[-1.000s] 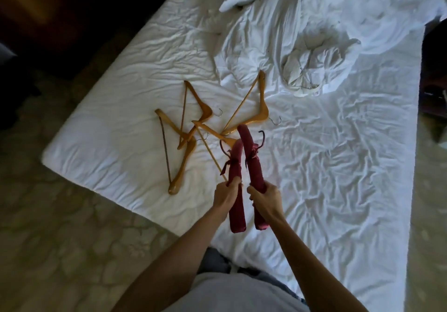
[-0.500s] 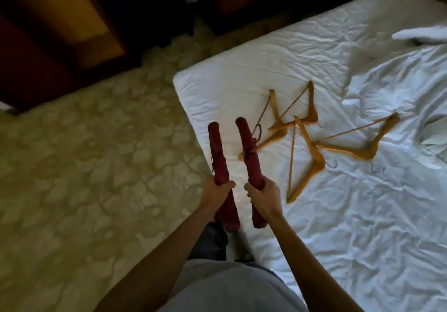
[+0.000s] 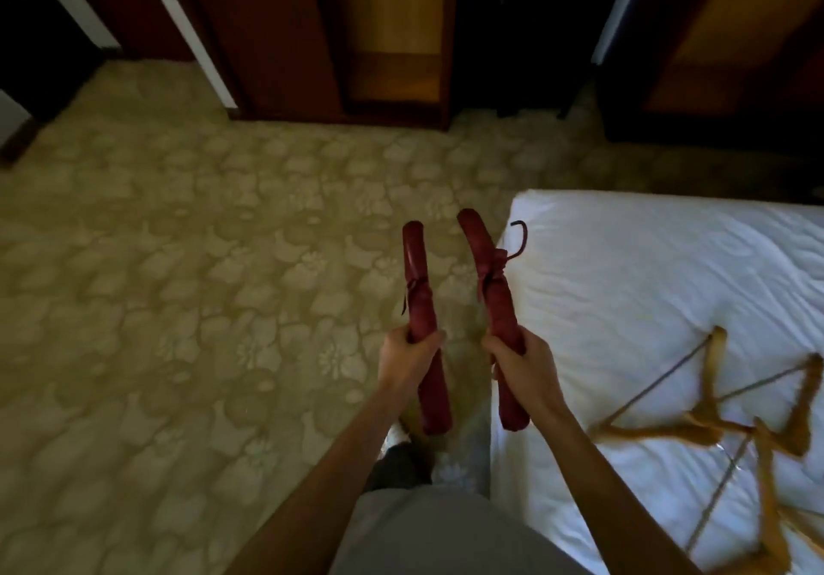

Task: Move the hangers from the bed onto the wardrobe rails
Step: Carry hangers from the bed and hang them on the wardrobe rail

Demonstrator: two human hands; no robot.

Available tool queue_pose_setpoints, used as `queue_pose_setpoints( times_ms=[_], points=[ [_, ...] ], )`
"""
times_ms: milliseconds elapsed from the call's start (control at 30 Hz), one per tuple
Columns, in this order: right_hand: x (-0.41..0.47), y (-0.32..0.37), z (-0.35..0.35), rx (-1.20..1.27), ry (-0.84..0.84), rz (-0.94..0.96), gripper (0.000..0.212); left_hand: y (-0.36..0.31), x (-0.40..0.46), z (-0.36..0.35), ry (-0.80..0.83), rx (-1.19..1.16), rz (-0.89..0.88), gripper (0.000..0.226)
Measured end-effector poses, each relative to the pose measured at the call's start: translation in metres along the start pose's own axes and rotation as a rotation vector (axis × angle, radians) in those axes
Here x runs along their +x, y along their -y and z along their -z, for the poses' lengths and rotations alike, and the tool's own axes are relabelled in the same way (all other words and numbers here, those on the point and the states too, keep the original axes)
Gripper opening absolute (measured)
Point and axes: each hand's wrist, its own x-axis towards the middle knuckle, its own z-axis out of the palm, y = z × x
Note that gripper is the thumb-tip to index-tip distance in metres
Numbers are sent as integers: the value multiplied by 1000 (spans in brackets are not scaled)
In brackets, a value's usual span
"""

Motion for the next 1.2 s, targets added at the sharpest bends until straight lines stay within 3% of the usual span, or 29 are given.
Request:
queue_pose_setpoints(
  times_ms=[367,633,867,1200],
  points=[
    [171,153,-67,-57,97,39,11,-130,176,62,-16,-50,-19,23],
    [363,242,-92,23,124,5,11,-245,364,34,-3,-35,-54,30],
    [538,355,-89,23,139,1,18,-391,515,7,-35,-85,-36,28],
    [719,489,-124,-11,228,84,17,-516,679,35,-112,-138,-59,36]
  ],
)
